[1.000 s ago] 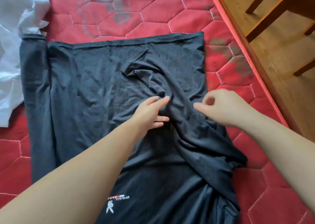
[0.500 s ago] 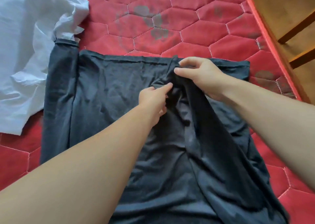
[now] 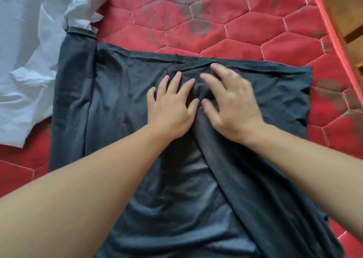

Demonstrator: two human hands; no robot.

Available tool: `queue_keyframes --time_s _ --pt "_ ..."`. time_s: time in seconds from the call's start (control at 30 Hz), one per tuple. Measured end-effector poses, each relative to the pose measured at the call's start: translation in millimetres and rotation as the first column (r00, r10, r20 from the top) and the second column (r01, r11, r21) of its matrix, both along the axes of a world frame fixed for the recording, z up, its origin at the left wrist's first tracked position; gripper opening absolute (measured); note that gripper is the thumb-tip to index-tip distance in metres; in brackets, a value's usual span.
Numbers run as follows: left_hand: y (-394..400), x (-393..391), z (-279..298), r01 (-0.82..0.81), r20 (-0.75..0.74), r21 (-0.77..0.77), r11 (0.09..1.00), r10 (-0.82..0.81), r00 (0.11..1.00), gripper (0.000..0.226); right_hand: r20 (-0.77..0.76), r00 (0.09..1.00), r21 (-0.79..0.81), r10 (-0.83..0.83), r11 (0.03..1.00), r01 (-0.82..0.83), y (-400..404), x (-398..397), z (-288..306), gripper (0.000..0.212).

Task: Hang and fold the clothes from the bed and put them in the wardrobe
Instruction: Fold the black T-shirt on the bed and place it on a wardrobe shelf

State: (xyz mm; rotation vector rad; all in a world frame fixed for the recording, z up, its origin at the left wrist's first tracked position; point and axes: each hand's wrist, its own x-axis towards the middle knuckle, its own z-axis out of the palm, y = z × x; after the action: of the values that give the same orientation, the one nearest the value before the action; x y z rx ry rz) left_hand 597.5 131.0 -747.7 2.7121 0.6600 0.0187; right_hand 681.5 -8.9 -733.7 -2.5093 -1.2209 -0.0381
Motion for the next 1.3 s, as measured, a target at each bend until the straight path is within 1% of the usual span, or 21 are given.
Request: queue_keyframes --time_s 0.07,0.13,0.2,0.3,0.4,0.47,0.53,0.6,0.67,0.77,0.8,0.87,0.93,1.0,1.07,1.1,1.13,1.17,1.2,1.23,1.3 --pt "5 -2 -9 0.073 -0.157 0.026 0.997 -0.068 0.985 0.061 -0.038 0.999 -0.241 0.023 0.970 -0.031 -5 -7 -12 0.066" --pt "15 -11 -11 0.122 -0.137 -0.008 0.993 -0.122 0.983 0.065 -0.045 0.999 -0.392 -0.012 0.920 -0.006 -8 -5 -22 0.072" --pt "29 -27 -6 0.139 -0.107 0.024 0.990 -0.136 0.985 0.066 -0.048 0.999 -0.425 -0.010 0.905 -0.011 -8 -1 -24 0.074" --pt "61 -68 6 0.019 -0.127 0.094 0.995 -0.007 0.992 0.063 -0.081 0.997 -0.458 0.014 0.888 -0.050 -8 2 -21 0.074" --pt "98 -108 22 -0.208 -0.098 0.081 0.975 0.215 0.972 0.062 -0.088 0.996 -0.523 0.006 0.851 -0.052 -7 6 -15 0.076" --pt "122 -128 30 -0.421 -0.065 -0.018 0.907 0.419 0.906 0.060 -0.088 0.996 -0.583 0.001 0.811 -0.053 -3 7 -9 0.078" --pt "141 -142 32 -0.606 -0.082 -0.192 0.772 0.603 0.794 0.062 -0.081 0.997 -0.660 -0.020 0.751 -0.038 2 8 -3 0.080" --pt "151 -154 31 -0.675 -0.134 -0.362 0.643 0.681 0.720 0.062 -0.055 0.996 -0.725 -0.068 0.689 0.007 12 6 6 0.079" --pt "154 -165 28 -0.659 -0.187 -0.449 0.604 0.657 0.730 0.053 -0.009 0.993 -0.700 -0.117 0.710 0.077 27 -6 16 0.077" --pt "153 -182 27 -0.575 -0.186 -0.541 0.614 0.579 0.794 0.036 0.020 0.996 -0.472 -0.088 0.877 0.088 63 -50 30 0.071" --pt "152 -185 30 -0.554 -0.176 -0.583 0.594 0.574 0.800 0.034 -0.018 0.998 -0.396 -0.057 0.917 0.046 80 -68 35 0.064" --pt "150 -193 39 -0.517 -0.142 -0.655 0.551 0.582 0.800 0.031 -0.211 0.974 -0.273 -0.078 0.962 0.018 120 -105 45 0.041" --pt "146 -202 49 -0.447 -0.095 -0.723 0.526 0.565 0.820 0.032 -0.417 0.887 -0.183 -0.201 0.974 0.135 165 -144 54 0.026" --pt "141 -213 60 -0.338 -0.044 -0.757 0.559 0.472 0.881 0.034 -0.548 0.788 -0.138 -0.282 0.959 0.248 207 -177 57 0.047" --pt "136 -221 67 -0.254 -0.027 -0.759 0.600 0.361 0.932 0.030 -0.729 0.589 -0.197 -0.349 0.931 0.308 238 -197 57 0.063" --pt "135 -225 69 -0.221 -0.014 -0.755 0.617 0.322 0.947 0.030 -0.795 0.471 -0.241 -0.382 0.912 0.333 248 -200 56 0.057" --pt "133 -231 71 -0.188 0.005 -0.751 0.633 0.291 0.957 0.033 -0.832 0.380 -0.270 -0.404 0.894 0.357 252 -199 55 0.041" --pt "132 -236 71 -0.163 0.022 -0.746 0.646 0.269 0.963 0.041 -0.848 0.330 -0.285 -0.416 0.881 0.377 252 -196 57 0.022" --pt "131 -241 71 -0.152 0.032 -0.742 0.652 0.262 0.965 0.048 -0.868 0.286 -0.275 -0.407 0.871 0.407 251 -193 60 0.008" --pt "129 -244 70 -0.155 0.046 -0.744 0.650 0.282 0.958 0.051 -0.903 0.223 -0.240 -0.368 0.860 0.451 247 -191 62 0.008" --pt "125 -245 72 -0.217 0.047 -0.801 0.557 0.420 0.906 0.053 -0.984 -0.030 -0.165 -0.178 0.819 0.549 235 -185 72 0.017"
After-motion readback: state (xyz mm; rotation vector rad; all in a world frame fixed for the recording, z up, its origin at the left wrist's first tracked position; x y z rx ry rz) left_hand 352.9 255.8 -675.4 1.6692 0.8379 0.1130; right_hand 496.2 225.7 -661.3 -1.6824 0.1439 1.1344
